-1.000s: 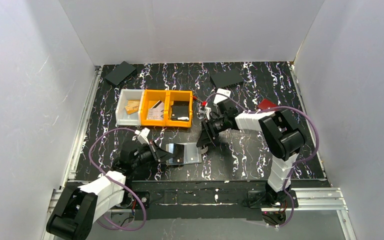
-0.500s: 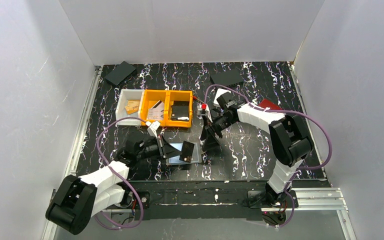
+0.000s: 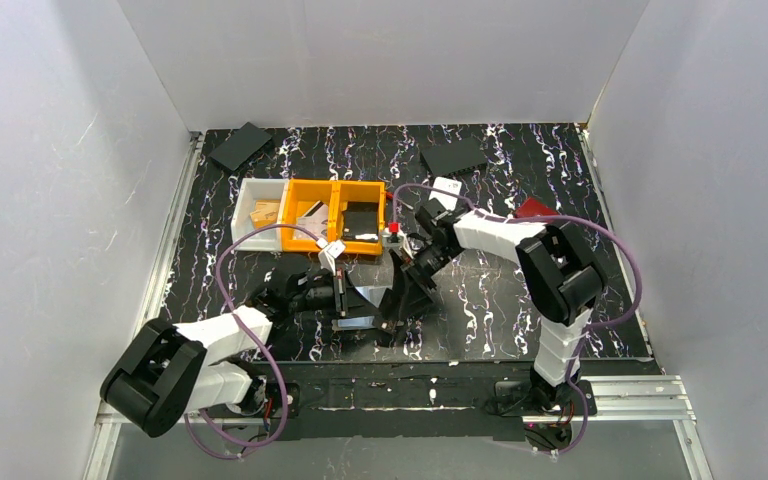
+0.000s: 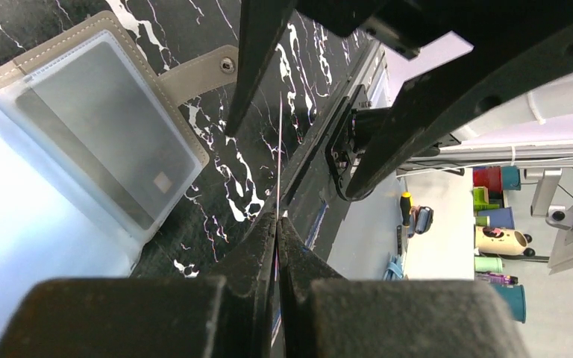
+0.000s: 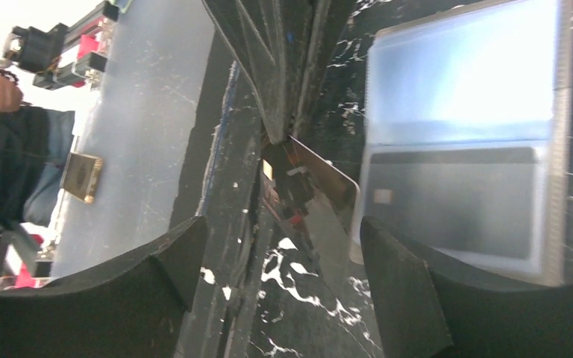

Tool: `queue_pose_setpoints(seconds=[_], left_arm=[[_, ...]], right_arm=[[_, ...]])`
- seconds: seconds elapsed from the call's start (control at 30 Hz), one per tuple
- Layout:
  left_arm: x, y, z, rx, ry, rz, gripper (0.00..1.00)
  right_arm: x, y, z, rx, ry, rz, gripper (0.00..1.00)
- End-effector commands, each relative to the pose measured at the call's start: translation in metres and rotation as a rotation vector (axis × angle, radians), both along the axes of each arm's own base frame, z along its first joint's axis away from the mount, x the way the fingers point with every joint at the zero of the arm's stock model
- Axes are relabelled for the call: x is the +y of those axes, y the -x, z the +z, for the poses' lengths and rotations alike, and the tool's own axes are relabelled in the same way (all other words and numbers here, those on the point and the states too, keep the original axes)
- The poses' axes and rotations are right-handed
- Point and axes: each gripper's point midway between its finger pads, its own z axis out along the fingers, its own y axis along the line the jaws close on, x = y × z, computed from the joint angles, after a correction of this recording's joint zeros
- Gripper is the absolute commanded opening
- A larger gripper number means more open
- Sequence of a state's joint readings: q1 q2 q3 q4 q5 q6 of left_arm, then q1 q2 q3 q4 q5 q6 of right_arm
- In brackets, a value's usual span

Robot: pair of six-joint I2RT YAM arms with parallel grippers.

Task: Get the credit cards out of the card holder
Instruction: Place the credit card in the storage box.

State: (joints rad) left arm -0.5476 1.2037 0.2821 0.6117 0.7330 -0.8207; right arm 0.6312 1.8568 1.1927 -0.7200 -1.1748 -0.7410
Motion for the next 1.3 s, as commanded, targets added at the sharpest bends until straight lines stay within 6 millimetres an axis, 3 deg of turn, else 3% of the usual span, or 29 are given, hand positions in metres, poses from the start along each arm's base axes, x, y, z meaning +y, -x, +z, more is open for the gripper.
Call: queue_pose_setpoints(seconds=[0.0,0.1,0.23,0.27,0.3,0.43,0.6,0.7,0.83,1.0,1.07,1.13,1.17,1.27], left_arm=[[-0.005,0.0,0.009,-0.037,0.015,-0.042,0.0],[-0.005,0.001,0.01,-0.035,0.017,-0.041,0.0],[-0.004,-0.003,0.01,-0.034,0.013,-0.004,0.0],[-0.003,-0.004,0.01,-0.034,0.012,0.014,0.03],[-0.001,-0.006,0.012,-0.042,0.015,0.035,0.08],[0.011,-0.012,0.023,-0.098,0.039,0.147,0.51],[0.037,-0.014,0.047,-0.194,0.153,0.338,0.98],[0.048,-0.017,0.056,-0.221,0.218,0.425,0.98],[0.046,-0.015,0.067,-0.234,0.245,0.412,0.98],[0.035,-0.02,0.058,-0.177,0.2,0.395,0.95],[0.028,-0.023,0.054,-0.161,0.18,0.389,0.94],[0.021,-0.027,0.051,-0.147,0.169,0.385,0.92],[0.018,-0.028,0.051,-0.141,0.171,0.384,0.9],[0.008,-0.034,0.053,-0.13,0.19,0.375,0.8]], right_arm=[[0.009,0.012,0.012,0.064,-0.028,0.044,0.78],[0.011,0.015,0.016,0.097,-0.04,0.053,0.58],[0.01,0.017,0.021,0.113,-0.063,0.079,0.07],[0.01,0.018,0.022,0.117,-0.065,0.084,0.01],[0.009,0.019,0.024,0.126,-0.067,0.089,0.01],[0.007,0.016,0.035,0.154,-0.081,0.072,0.01],[0.003,-0.006,0.053,0.229,-0.128,-0.038,0.01],[0.001,-0.017,0.058,0.281,-0.123,-0.093,0.01],[0.002,-0.019,0.063,0.313,-0.113,-0.097,0.01],[0.002,-0.023,0.067,0.311,-0.086,-0.105,0.01],[0.004,-0.031,0.057,0.287,-0.032,-0.15,0.01],[0.014,-0.05,0.045,0.27,0.015,-0.306,0.01],[0.018,-0.058,0.052,0.263,-0.032,-0.385,0.01],[0.018,-0.05,0.081,0.303,-0.129,-0.397,0.01]])
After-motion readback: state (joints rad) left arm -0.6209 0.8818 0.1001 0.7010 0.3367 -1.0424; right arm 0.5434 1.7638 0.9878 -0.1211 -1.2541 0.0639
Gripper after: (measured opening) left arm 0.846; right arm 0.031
